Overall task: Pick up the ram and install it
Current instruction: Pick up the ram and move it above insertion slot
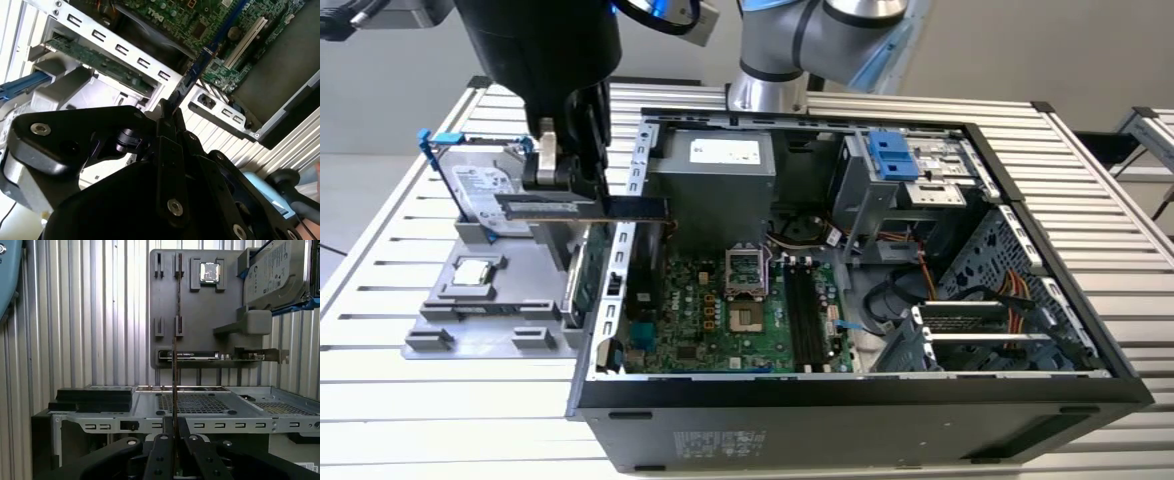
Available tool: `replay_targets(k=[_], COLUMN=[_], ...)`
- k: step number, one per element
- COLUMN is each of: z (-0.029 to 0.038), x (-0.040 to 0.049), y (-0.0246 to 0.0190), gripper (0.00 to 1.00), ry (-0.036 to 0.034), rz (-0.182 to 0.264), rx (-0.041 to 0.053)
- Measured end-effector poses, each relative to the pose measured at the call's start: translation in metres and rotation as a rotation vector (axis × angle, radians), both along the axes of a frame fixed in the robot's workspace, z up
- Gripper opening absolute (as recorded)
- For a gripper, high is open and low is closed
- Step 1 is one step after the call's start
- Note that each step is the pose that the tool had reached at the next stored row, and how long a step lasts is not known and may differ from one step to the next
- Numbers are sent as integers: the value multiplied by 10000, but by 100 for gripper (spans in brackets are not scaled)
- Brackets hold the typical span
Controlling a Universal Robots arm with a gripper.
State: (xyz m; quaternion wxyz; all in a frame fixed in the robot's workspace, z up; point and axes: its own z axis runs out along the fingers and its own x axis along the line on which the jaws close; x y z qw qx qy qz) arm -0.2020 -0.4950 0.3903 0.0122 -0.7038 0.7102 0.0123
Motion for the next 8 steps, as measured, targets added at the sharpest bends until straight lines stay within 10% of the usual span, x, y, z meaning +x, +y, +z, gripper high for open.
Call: replay_targets(k=[8], z=[0], x=[75], y=[3], gripper=[0], ry=[0], rz=[1], rx=[1])
